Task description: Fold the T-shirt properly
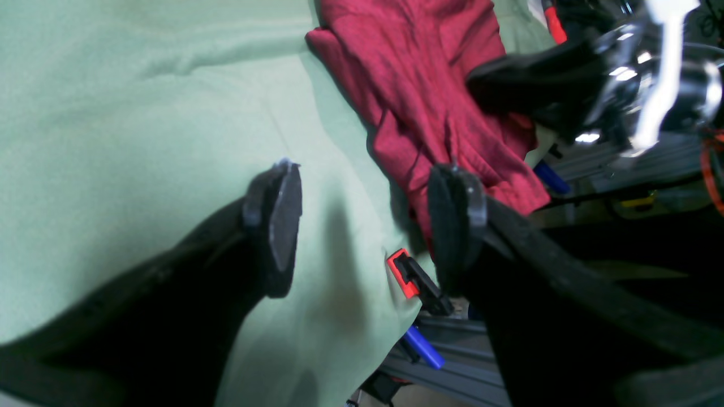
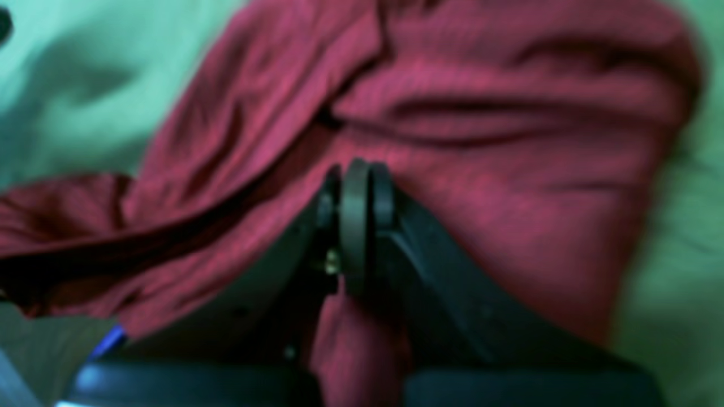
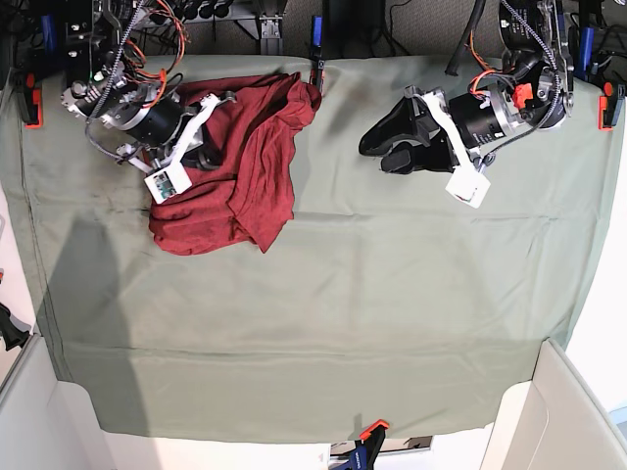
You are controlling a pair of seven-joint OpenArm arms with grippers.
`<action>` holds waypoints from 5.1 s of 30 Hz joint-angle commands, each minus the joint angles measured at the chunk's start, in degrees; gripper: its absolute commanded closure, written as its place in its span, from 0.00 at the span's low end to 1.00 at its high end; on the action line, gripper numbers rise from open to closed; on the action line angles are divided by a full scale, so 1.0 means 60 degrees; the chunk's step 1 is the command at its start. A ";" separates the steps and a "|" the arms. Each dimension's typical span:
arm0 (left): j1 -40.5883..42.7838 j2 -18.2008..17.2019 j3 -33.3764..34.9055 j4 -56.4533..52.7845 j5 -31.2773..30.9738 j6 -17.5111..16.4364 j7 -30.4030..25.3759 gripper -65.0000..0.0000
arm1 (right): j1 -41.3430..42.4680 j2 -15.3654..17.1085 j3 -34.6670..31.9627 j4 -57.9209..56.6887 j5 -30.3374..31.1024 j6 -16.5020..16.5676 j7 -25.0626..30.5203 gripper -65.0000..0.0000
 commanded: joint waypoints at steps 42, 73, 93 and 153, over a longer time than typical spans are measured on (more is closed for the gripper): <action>-0.0160 -0.0637 0.4626 0.2495 0.4320 -0.0115 -0.1756 0.71 | 0.2484 0.0346 0.2535 -0.0678 0.0951 -0.0831 -0.0029 0.69; -0.0470 0.0605 0.8076 0.1912 0.8797 -0.0115 -0.3319 1.00 | 0.2849 0.0346 0.2532 -0.2062 0.1530 0.0106 0.0463 1.00; -0.2390 -0.0324 0.8145 -0.0382 0.9151 -0.0115 -0.3402 1.00 | 0.2849 0.0342 0.2524 -0.2062 0.1541 0.0106 0.0426 1.00; -0.5100 -0.2812 0.7916 -0.3705 0.6754 -0.0115 -0.3665 1.00 | 0.2794 0.0073 0.1909 -0.2062 0.2135 0.0291 0.0168 1.00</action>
